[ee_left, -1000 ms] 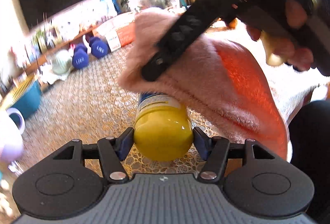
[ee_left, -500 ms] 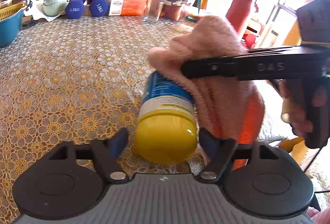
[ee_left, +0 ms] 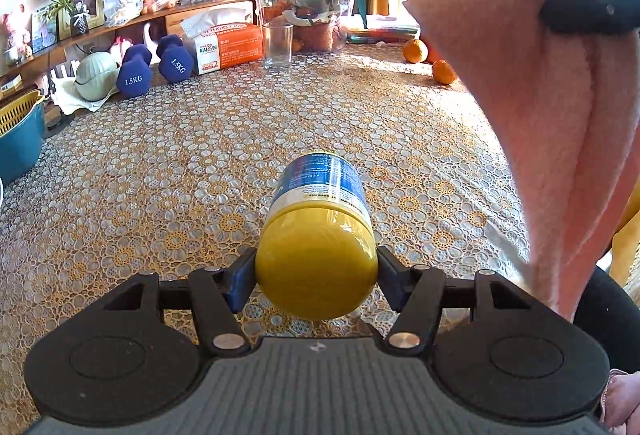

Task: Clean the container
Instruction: 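Wipe the jar's side and lid again with the towel in the right tool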

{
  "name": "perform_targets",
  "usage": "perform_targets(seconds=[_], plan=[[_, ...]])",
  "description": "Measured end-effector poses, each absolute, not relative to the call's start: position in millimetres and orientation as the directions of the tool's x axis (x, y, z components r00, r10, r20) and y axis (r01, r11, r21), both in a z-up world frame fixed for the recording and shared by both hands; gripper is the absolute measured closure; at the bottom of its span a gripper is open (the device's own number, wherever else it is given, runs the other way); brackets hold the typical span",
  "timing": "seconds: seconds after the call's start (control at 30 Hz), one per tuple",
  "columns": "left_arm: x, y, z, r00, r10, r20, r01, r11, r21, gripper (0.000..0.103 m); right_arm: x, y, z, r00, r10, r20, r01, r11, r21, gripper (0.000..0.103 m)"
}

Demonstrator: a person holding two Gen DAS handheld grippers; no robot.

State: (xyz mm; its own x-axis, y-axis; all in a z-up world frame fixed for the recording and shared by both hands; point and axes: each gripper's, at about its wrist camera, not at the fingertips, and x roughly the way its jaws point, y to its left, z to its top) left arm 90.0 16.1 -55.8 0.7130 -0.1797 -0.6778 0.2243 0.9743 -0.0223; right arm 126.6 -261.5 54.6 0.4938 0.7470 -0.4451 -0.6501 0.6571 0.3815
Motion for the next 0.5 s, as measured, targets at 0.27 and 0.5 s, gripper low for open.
perform_targets(seconds=[0.27, 0.5], plan=[[106.5, 3.1, -43.8, 0.737, -0.153, -0.659, 0.250, 0.967, 0.055, 0.042, 142.9, -274.3, 100.4, 0.632, 0.656, -0.413, -0.652, 0.738, 0.174, 0.086], [124.7, -18.3, -47.7, 0.754, -0.168, -0.635, 0.323, 0.937, 0.135, 0.042, 183.5, -248.6, 78.6, 0.628, 0.631, -0.457, -0.661, 0.742, 0.116, 0.086]])
